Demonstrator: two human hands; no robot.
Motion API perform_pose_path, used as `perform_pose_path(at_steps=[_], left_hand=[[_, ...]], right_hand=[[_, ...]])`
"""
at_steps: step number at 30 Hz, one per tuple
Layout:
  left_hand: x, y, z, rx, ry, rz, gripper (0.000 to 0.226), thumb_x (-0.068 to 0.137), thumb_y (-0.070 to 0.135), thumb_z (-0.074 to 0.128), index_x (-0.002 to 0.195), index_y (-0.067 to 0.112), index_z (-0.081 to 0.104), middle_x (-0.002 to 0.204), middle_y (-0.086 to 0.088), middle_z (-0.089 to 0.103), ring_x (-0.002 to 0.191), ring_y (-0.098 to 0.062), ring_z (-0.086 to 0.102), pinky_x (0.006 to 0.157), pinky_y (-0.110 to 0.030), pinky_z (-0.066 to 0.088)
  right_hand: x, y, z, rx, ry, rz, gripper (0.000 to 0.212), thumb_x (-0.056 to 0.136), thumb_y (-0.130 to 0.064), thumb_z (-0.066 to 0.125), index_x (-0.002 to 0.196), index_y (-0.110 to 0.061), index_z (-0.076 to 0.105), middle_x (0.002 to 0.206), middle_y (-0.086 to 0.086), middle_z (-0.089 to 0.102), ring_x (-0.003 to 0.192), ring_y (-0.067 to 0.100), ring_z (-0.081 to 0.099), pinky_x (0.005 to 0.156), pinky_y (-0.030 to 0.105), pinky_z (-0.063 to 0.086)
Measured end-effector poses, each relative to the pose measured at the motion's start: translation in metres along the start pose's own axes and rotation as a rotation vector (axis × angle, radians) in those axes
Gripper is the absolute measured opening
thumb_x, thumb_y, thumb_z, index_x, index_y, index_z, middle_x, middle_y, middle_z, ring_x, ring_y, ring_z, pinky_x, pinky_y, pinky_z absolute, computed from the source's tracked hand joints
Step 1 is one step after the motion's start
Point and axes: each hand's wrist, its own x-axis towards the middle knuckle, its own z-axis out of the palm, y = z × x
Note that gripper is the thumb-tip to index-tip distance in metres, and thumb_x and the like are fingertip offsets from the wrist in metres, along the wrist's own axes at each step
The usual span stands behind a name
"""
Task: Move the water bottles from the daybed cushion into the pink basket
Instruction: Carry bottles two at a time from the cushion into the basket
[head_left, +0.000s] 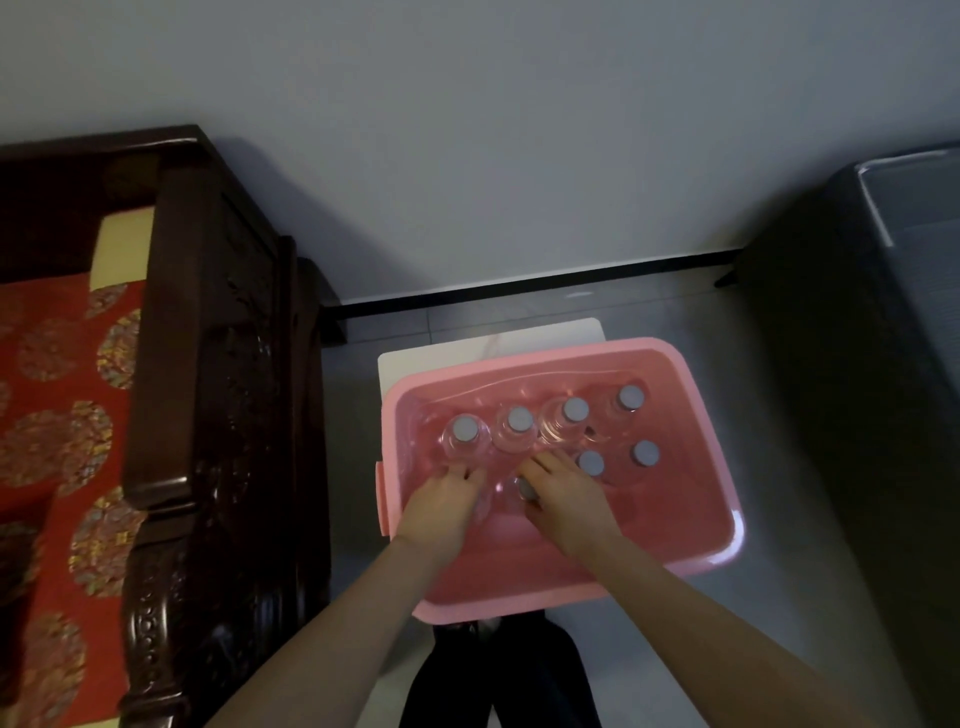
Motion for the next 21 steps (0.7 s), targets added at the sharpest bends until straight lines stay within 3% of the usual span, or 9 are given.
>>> perform_pose_path(at_steps=[3, 9, 13, 16, 18, 21], left_hand=[[0.000, 0.000, -0.004, 0.046, 0.026, 0.011, 0.056, 0.082, -0.005, 0.054, 0.133, 0.016, 0.040, 0.124, -0.008, 0.048, 0.113, -0.031, 0.051, 0.076, -0.039, 0.047], [0.005, 0.005, -0.004, 0.037, 0.037, 0.004, 0.067, 0.082, -0.006, 0.053, 0.141, 0.018, 0.033, 0.128, -0.009, 0.045, 0.116, -0.031, 0.048, 0.079, -0.039, 0.048], [0.012, 0.007, -0.002, -0.012, 0.050, 0.012, 0.072, 0.081, -0.008, 0.053, 0.144, 0.017, 0.029, 0.129, -0.010, 0.043, 0.119, -0.032, 0.044, 0.083, -0.042, 0.046], [0.011, 0.008, -0.010, 0.012, 0.014, -0.015, 0.074, 0.082, -0.004, 0.057, 0.145, 0.016, 0.026, 0.132, -0.011, 0.042, 0.122, -0.033, 0.045, 0.085, -0.043, 0.047], [0.009, 0.008, -0.025, 0.046, -0.006, -0.044, 0.070, 0.083, 0.002, 0.058, 0.144, 0.015, 0.026, 0.137, -0.011, 0.040, 0.123, -0.034, 0.045, 0.084, -0.045, 0.048], [0.004, 0.006, -0.060, 0.098, 0.049, -0.045, 0.055, 0.083, 0.015, 0.062, 0.132, 0.015, 0.039, 0.133, -0.007, 0.046, 0.120, -0.030, 0.048, 0.083, -0.042, 0.047]], right_hand=[[0.004, 0.001, -0.003, -0.030, 0.015, -0.029, 0.038, 0.047, 0.006, 0.073, 0.078, -0.011, 0.060, 0.082, 0.002, 0.062, 0.080, 0.029, 0.061, 0.048, 0.028, 0.044], [0.009, 0.006, 0.000, -0.003, 0.000, -0.065, 0.034, 0.057, 0.006, 0.068, 0.086, -0.010, 0.061, 0.087, 0.004, 0.061, 0.088, 0.030, 0.058, 0.062, 0.035, 0.052], [0.012, 0.006, -0.001, 0.029, -0.107, -0.026, 0.035, 0.070, 0.003, 0.062, 0.103, -0.008, 0.060, 0.105, 0.007, 0.059, 0.111, 0.032, 0.051, 0.082, 0.041, 0.050], [0.014, 0.003, -0.017, 0.033, -0.257, 0.017, 0.062, 0.074, 0.010, 0.054, 0.132, -0.010, 0.047, 0.127, 0.009, 0.051, 0.122, 0.030, 0.044, 0.091, 0.039, 0.045], [0.016, 0.002, -0.036, 0.005, -0.311, 0.024, 0.077, 0.075, 0.010, 0.052, 0.145, -0.016, 0.033, 0.137, 0.008, 0.046, 0.123, 0.031, 0.045, 0.091, 0.041, 0.046], [0.020, 0.003, -0.074, -0.087, -0.226, 0.033, 0.069, 0.081, -0.002, 0.053, 0.145, -0.020, 0.034, 0.139, 0.004, 0.047, 0.120, 0.030, 0.050, 0.086, 0.040, 0.048]])
